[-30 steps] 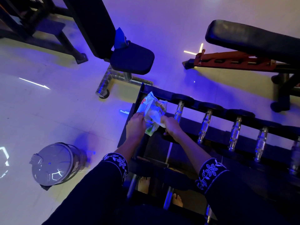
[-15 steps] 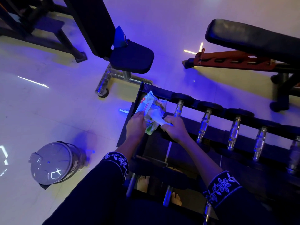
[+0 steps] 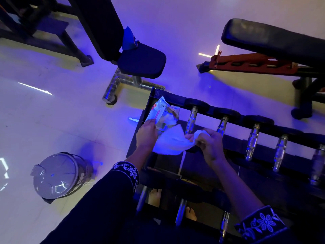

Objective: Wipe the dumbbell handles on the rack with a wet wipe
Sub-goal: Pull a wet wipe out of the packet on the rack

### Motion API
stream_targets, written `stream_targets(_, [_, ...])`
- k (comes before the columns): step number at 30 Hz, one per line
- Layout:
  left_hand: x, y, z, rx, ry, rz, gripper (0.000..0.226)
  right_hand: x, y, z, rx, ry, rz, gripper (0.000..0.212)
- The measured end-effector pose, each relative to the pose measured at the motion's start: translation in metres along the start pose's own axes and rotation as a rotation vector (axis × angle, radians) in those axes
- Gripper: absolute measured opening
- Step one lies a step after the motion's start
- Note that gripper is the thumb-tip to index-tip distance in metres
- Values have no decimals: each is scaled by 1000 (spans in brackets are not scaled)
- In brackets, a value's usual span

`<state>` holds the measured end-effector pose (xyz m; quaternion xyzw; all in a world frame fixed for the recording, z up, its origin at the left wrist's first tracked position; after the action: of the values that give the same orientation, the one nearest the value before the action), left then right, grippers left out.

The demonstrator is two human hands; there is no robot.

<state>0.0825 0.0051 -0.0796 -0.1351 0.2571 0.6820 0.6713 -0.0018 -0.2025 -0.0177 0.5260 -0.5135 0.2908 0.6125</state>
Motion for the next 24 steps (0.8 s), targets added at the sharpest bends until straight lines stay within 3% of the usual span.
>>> stream_targets(2, [-1, 1, -1, 5, -11, -8, 38, -8, -5, 8, -102, -87, -78, 3])
stream_targets(5, [-4, 5, -5, 39, -55, -47, 51, -13, -12, 15, -177, -135, -141, 17])
stream_targets(10, [-21, 11, -17, 162, -257, -234, 51, -14, -26, 22, -247, 23, -139, 7])
stream_targets(13, [-20, 13, -28, 247, -407, -280, 53, -11, -29, 34, -283, 152, -121, 16])
stream_targets(17, [-19, 14, -35, 257, -490, -276, 55, -9, -27, 52, -296, 218, -97, 32])
stream_targets(24, [-18, 18, -45, 259, -528, -229, 58, -23, -27, 65, -318, 207, -67, 36])
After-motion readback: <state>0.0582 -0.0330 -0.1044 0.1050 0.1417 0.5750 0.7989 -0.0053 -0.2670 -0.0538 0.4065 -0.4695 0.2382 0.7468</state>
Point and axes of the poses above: each hand's wrist, its own y-axis away from the middle knuckle, its own z-axis out of the back of the hand, x = y × z, the point moved 7 cm from there along -y, towards the middle knuckle, and after that the axes turned 3 degrees about z, right-handed, at the moved point
